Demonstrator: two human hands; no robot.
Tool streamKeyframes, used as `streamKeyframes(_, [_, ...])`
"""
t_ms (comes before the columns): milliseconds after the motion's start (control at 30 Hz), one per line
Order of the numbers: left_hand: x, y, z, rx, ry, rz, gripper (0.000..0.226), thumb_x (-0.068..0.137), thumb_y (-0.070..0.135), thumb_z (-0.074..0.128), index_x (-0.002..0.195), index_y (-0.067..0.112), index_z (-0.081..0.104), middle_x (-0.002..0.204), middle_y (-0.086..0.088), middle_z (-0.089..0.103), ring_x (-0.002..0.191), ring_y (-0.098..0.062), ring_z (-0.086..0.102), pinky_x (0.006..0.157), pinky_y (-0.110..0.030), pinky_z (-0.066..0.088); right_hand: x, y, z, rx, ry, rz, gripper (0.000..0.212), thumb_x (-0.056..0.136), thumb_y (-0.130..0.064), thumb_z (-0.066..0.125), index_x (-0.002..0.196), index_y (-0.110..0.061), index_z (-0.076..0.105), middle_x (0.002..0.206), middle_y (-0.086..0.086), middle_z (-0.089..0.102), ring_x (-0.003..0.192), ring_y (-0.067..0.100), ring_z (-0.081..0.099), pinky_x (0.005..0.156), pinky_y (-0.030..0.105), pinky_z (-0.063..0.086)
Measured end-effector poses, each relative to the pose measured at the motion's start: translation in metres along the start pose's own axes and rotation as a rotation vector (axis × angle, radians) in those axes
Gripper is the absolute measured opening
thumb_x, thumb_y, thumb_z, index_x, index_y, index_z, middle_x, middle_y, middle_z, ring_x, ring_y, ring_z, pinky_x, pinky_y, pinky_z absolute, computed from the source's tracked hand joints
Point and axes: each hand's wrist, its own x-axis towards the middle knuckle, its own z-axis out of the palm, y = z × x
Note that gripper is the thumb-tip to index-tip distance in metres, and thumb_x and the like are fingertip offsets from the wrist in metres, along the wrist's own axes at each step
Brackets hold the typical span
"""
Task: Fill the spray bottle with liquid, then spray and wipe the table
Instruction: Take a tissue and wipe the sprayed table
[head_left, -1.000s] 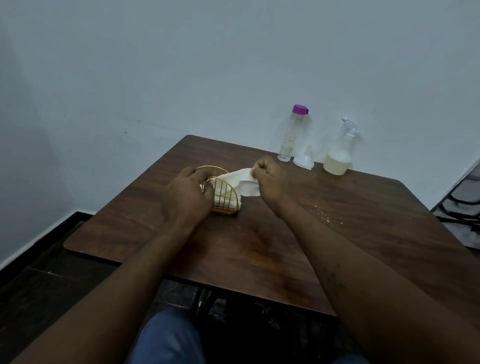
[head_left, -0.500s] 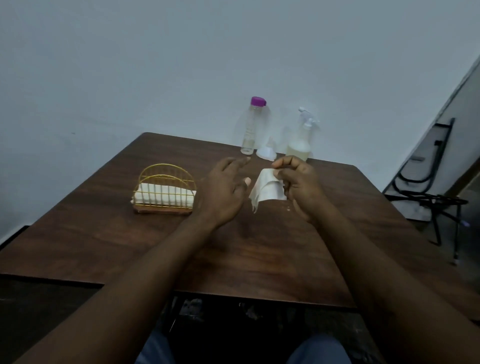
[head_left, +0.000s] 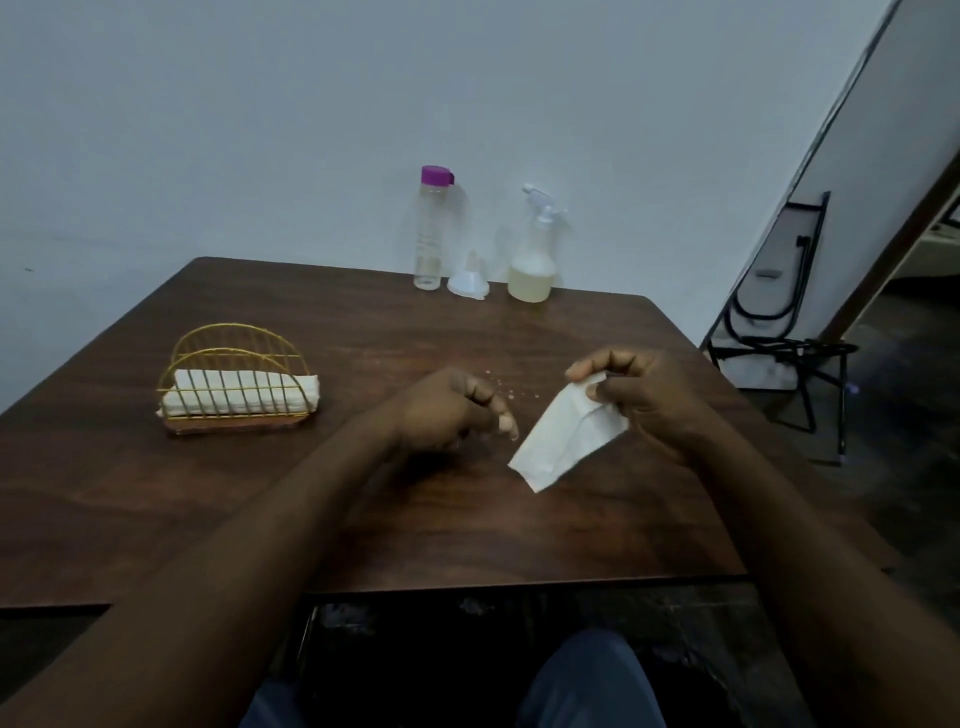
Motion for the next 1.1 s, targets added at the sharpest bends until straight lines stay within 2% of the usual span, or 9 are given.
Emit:
streamKeyframes(133, [0.005, -0.003, 0.007, 0.191, 0.094, -0.021, 0.022, 0.094, 0.009, 0.065, 0.083, 0.019, 0.082, 0.065, 0.007, 0.071, 0.05, -0.005, 0.058, 0.052, -0.023, 0.046, -0.015, 0.014, -0.005, -0.481, 0.072, 0.001, 0.03, 0.087, 0.006, 0.068, 0.092, -0.021, 0.082, 0.105, -0.002, 0.079, 0.101, 0.026, 0.072, 0.093, 0.041, 0.057])
streamKeyframes(233, [0.009, -0.014, 0.008, 0.43, 0.314, 0.033, 0.015, 0.093, 0.02, 0.069, 0.083, 0.029, 0.076, 0.075, 0.014, 0.074, 0.067, -0.002, 0.067, 0.067, -0.03, 0.056, -0.03, 0.024, 0.014, -0.789, 0.226, -0.096, 0.02, 0.088, -0.006, 0.077, 0.106, -0.015, 0.077, 0.116, 0.001, 0.072, 0.109, 0.021, 0.066, 0.095, 0.031, 0.051])
streamKeyframes(300, [0.009, -0.021, 0.005, 0.49, 0.387, 0.065, 0.008, 0.095, 0.024, 0.069, 0.09, 0.03, 0.071, 0.081, 0.013, 0.072, 0.076, -0.006, 0.068, 0.074, -0.033, 0.056, -0.043, 0.03, 0.03, -0.831, 0.243, -0.167, 0.025, 0.089, -0.017, 0.079, 0.113, -0.012, 0.075, 0.124, 0.004, 0.07, 0.117, 0.025, 0.064, 0.097, 0.028, 0.045])
streamKeyframes(400, [0.01, -0.028, -0.006, 0.654, 0.46, 0.129, 0.006, 0.097, 0.03, 0.067, 0.102, 0.03, 0.07, 0.1, 0.013, 0.067, 0.091, -0.008, 0.062, 0.076, -0.029, 0.043, -0.056, 0.031, 0.055, -0.922, 0.182, -0.062, 0.056, 0.096, -0.047, 0.068, 0.142, -0.015, 0.062, 0.155, 0.001, 0.053, 0.145, 0.022, 0.046, 0.118, 0.041, 0.037])
streamKeyframes(533, [0.02, -0.032, -0.029, 0.787, 0.461, 0.146, 0.021, 0.101, 0.034, 0.063, 0.118, 0.025, 0.072, 0.123, 0.007, 0.066, 0.109, -0.014, 0.058, 0.084, -0.031, 0.043, -0.062, 0.028, 0.088, -1.04, -0.041, 0.145, 0.098, 0.09, -0.083, 0.022, 0.164, -0.019, 0.027, 0.175, 0.002, 0.014, 0.161, 0.02, 0.006, 0.127, 0.04, 0.012])
streamKeyframes(633, [0.031, -0.037, -0.045, 0.79, 0.43, 0.095, 0.039, 0.104, 0.046, 0.055, 0.133, 0.022, 0.066, 0.14, 0.002, 0.063, 0.129, -0.021, 0.056, 0.104, -0.041, 0.047, -0.068, 0.037, 0.099, -1.132, -0.091, 0.184, 0.121, 0.073, -0.094, -0.006, 0.167, -0.019, 0.003, 0.175, 0.008, -0.008, 0.161, 0.022, -0.013, 0.129, 0.041, -0.002])
streamKeyframes(767, [0.039, -0.051, -0.049, 0.834, 0.36, 0.009, 0.06, 0.105, 0.06, 0.037, 0.153, 0.025, 0.049, 0.16, 0.001, 0.047, 0.146, -0.021, 0.043, 0.118, -0.043, 0.036, -0.057, 0.048, 0.088, -1.119, -0.058, 0.256, 0.13, 0.065, -0.103, -0.013, 0.167, -0.023, -0.004, 0.174, 0.006, -0.015, 0.159, 0.021, -0.019, 0.129, 0.044, -0.005])
streamKeyframes(867, [0.042, -0.058, -0.048, 0.861, 0.33, 0.006, 0.066, 0.104, 0.066, 0.03, 0.158, 0.031, 0.039, 0.164, 0.001, 0.041, 0.15, -0.019, 0.038, 0.117, -0.041, 0.032, -0.031, 0.051, 0.072, -1.13, -0.033, 0.332, 0.131, 0.063, -0.103, -0.012, 0.167, -0.024, -0.003, 0.174, 0.007, -0.013, 0.16, 0.026, -0.017, 0.13, 0.047, -0.004])
streamKeyframes(1100, [0.038, -0.062, -0.065, 0.849, 0.354, -0.03, 0.066, 0.105, 0.062, 0.034, 0.158, 0.024, 0.041, 0.163, -0.003, 0.041, 0.151, -0.022, 0.037, 0.119, -0.041, 0.032, 0.004, 0.046, 0.06, -1.134, 0.066, 0.299, 0.124, 0.066, -0.102, -0.01, 0.167, -0.03, 0.0, 0.175, 0.0, -0.011, 0.16, 0.025, -0.015, 0.127, 0.05, -0.005])
